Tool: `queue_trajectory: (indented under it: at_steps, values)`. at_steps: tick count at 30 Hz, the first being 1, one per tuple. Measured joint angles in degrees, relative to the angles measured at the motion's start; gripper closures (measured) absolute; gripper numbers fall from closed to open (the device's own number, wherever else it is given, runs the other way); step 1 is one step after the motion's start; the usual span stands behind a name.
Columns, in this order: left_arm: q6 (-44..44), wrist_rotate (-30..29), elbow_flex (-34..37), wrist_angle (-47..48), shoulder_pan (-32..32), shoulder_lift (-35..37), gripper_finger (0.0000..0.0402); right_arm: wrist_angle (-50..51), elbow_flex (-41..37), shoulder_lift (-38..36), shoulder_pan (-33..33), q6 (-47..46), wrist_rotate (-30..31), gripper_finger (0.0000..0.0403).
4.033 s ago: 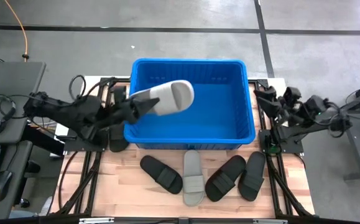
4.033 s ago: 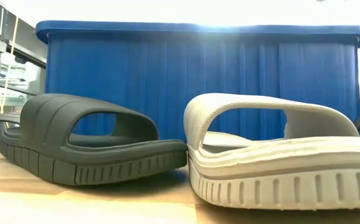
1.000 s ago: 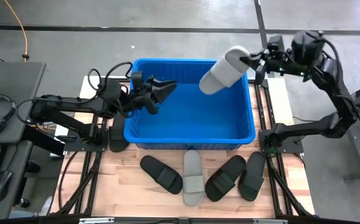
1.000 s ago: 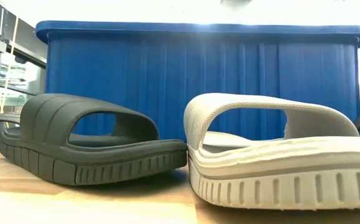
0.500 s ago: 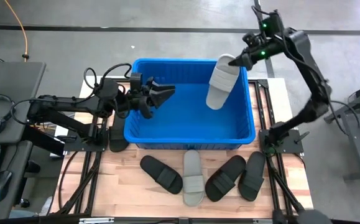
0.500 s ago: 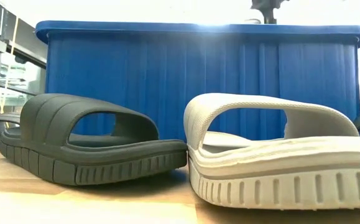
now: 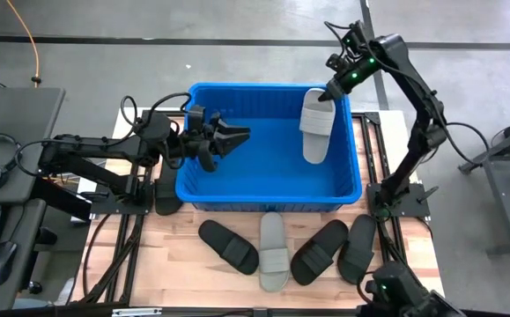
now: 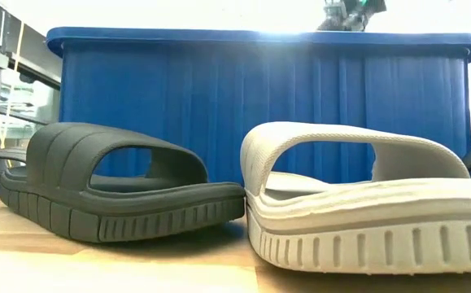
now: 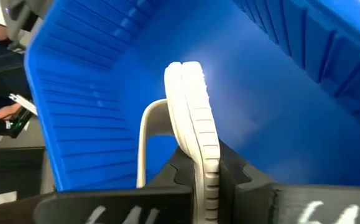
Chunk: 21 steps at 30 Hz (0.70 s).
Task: Pick and place slides into bin
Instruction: Put the left gray slide into the blue bin
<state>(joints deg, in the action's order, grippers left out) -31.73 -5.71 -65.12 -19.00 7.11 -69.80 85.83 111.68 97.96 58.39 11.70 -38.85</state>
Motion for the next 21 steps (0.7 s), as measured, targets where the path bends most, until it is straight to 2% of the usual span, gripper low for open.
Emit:
queue_trajectory:
  at_steps: [6,12,16,19,21]
  values:
    - [0.02,-0.04,0.00,3.63,0.50,0.00,0.0268,1.35,0.00,1.36,-0.04,1.12,0.23,0.0402]
    - [-1.73,1.35,0.00,13.18,6.11,-0.94,0.0268,1.30,0.00,1.48,-0.04,1.97,-0.56,0.0402]
    - [-1.34,5.42,-0.01,12.27,9.51,-3.11,0.0268,0.80,0.00,1.48,-0.04,2.96,-1.88,0.0402]
    - [3.10,8.51,-3.18,14.83,11.30,-5.78,0.0268,0.54,0.00,1.48,-0.04,2.88,-3.42,0.0402]
    - [8.54,10.13,-8.05,19.44,12.17,-8.62,0.0268,0.54,0.00,1.48,-0.04,2.74,-4.72,0.0402]
